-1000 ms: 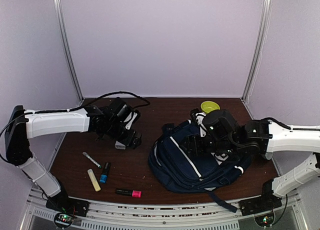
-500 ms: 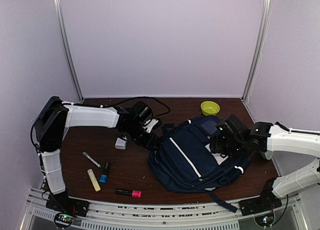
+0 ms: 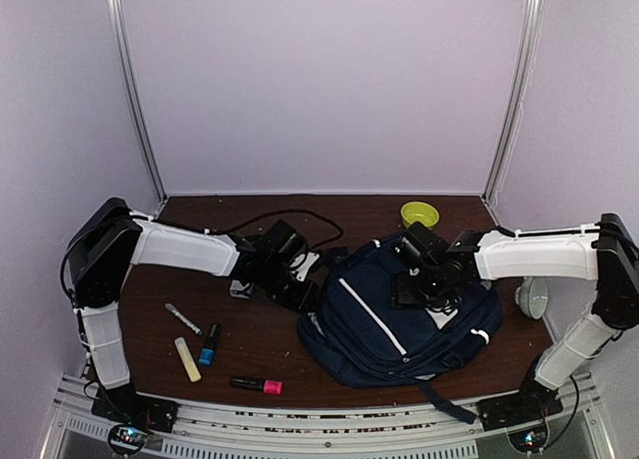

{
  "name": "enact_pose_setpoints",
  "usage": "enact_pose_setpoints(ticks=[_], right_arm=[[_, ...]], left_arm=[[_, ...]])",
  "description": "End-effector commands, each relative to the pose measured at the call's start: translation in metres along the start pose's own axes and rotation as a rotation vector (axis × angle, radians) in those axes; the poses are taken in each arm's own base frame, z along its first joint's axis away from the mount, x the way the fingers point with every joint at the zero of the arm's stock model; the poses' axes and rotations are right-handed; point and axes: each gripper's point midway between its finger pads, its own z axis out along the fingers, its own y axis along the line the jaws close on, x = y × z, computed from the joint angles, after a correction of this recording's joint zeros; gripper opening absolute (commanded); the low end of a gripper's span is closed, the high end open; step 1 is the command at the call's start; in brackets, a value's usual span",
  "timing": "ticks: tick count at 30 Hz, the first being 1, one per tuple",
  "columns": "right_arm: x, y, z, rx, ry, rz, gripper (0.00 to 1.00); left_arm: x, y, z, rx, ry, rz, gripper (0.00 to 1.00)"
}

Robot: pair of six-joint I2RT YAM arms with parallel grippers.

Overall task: Pack the student bag
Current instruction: Adjust the student bag at the center of the board.

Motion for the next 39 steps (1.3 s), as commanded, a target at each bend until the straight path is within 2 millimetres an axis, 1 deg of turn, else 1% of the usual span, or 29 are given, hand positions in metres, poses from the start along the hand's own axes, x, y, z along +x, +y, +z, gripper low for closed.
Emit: enact_pose_setpoints(ticks=[1, 3, 4, 7, 9, 11, 13, 15, 16, 18, 20, 21, 22, 24, 25, 26, 27, 28, 31, 35, 39], right_arm=[[-0.01, 0.031, 0.005, -0.088, 0.026, -0.006, 0.67], [-0.009, 0.044, 0.014, -0.122, 0.058, -0.01, 0.65], [-0.008, 0.051, 0.018, -0.143, 0.072, -0.009, 0.64], [-0.003, 0.072, 0.03, -0.205, 0.112, -0.008, 0.62], [0.0, 0.086, 0.034, -0.23, 0.128, -0.019, 0.61], [0.002, 0.102, 0.035, -0.256, 0.137, -0.039, 0.6], [0.002, 0.124, 0.033, -0.295, 0.143, -0.061, 0.6], [0.002, 0.143, 0.032, -0.322, 0.151, -0.09, 0.6], [0.002, 0.149, 0.032, -0.327, 0.154, -0.105, 0.6], [0.002, 0.155, 0.032, -0.317, 0.159, -0.127, 0.59], [0.002, 0.151, 0.031, -0.296, 0.157, -0.138, 0.59], [0.002, 0.148, 0.029, -0.289, 0.151, -0.142, 0.59], [0.002, 0.144, 0.027, -0.281, 0.145, -0.143, 0.59], [0.0, 0.137, 0.02, -0.27, 0.127, -0.148, 0.59], [0.0, 0.134, 0.018, -0.264, 0.123, -0.152, 0.59], [-0.001, 0.132, 0.016, -0.263, 0.119, -0.156, 0.59], [-0.001, 0.131, 0.013, -0.266, 0.113, -0.159, 0.59], [-0.004, 0.132, 0.008, -0.274, 0.103, -0.16, 0.59], [-0.011, 0.134, -0.005, -0.298, 0.07, -0.166, 0.59], [-0.026, 0.134, -0.031, -0.323, 0.0, -0.179, 0.59], [-0.04, 0.125, -0.058, -0.314, -0.079, -0.2, 0.59]], left_arm=[[0.073, -0.036, 0.007, 0.057, 0.135, 0.025, 0.0], [0.086, -0.042, 0.002, 0.06, 0.131, 0.033, 0.0], [0.097, -0.042, 0.001, 0.056, 0.14, 0.034, 0.0], [0.115, -0.052, -0.005, 0.077, 0.149, 0.049, 0.0], [0.124, -0.061, -0.009, 0.088, 0.156, 0.074, 0.0], [0.131, -0.076, -0.015, 0.11, 0.159, 0.112, 0.0], [0.133, -0.096, -0.02, 0.147, 0.154, 0.162, 0.0], [0.134, -0.118, -0.019, 0.181, 0.155, 0.222, 0.0], [0.132, -0.123, -0.016, 0.181, 0.156, 0.237, 0.0], [0.13, -0.129, -0.008, 0.171, 0.172, 0.256, 0.0], [0.128, -0.131, -0.003, 0.159, 0.184, 0.269, 0.0], [0.127, -0.131, -0.004, 0.154, 0.178, 0.275, 0.04], [0.126, -0.13, -0.007, 0.151, 0.168, 0.279, 0.12], [0.126, -0.128, -0.013, 0.143, 0.15, 0.292, 0.33], [0.125, -0.127, -0.018, 0.139, 0.138, 0.301, 0.47], [0.125, -0.126, -0.021, 0.134, 0.133, 0.31, 0.58], [0.125, -0.125, -0.026, 0.13, 0.127, 0.318, 0.66], [0.123, -0.125, -0.03, 0.124, 0.121, 0.327, 0.72], [0.117, -0.127, -0.045, 0.118, 0.095, 0.35, 0.82], [0.11, -0.136, -0.066, 0.155, 0.051, 0.387, 0.85], [0.105, -0.14, -0.088, 0.164, -0.004, 0.428, 0.88]])
